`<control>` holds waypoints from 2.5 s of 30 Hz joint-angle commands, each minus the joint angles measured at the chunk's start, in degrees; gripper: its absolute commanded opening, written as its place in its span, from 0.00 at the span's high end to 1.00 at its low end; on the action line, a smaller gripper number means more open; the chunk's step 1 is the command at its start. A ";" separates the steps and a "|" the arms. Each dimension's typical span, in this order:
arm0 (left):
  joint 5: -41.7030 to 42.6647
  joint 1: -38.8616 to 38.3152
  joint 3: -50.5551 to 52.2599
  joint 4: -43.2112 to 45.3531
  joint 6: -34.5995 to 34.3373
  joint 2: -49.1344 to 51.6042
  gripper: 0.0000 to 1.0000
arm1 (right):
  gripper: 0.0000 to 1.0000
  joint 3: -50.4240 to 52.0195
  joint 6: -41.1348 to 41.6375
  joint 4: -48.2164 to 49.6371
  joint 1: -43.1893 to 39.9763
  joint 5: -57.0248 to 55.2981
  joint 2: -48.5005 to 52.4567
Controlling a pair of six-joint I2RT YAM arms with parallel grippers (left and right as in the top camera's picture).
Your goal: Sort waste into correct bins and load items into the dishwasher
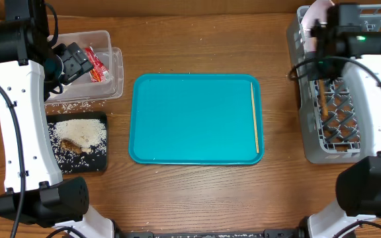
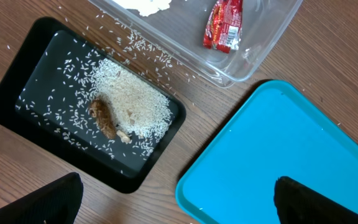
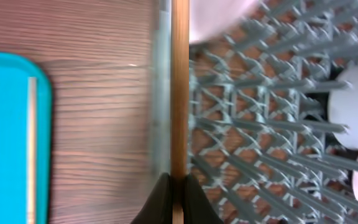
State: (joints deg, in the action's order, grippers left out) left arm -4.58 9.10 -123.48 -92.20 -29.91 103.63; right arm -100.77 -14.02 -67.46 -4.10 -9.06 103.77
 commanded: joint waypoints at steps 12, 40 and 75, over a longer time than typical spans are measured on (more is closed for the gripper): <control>-0.50 -0.13 -0.42 -0.07 -0.52 0.48 0.01 | 0.96 10.03 -5.99 8.33 -6.01 8.72 -0.02; -0.50 -0.13 -0.42 -0.07 -0.52 0.48 0.00 | 0.72 11.02 -3.30 6.21 -6.03 6.60 -0.24; -0.50 -0.13 -0.42 -0.07 -0.52 0.48 0.00 | 0.27 12.59 29.09 5.99 18.25 7.82 7.56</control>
State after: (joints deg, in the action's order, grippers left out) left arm -4.60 9.10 -123.48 -92.18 -29.91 103.63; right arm -88.47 12.01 -62.41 13.47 2.46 109.21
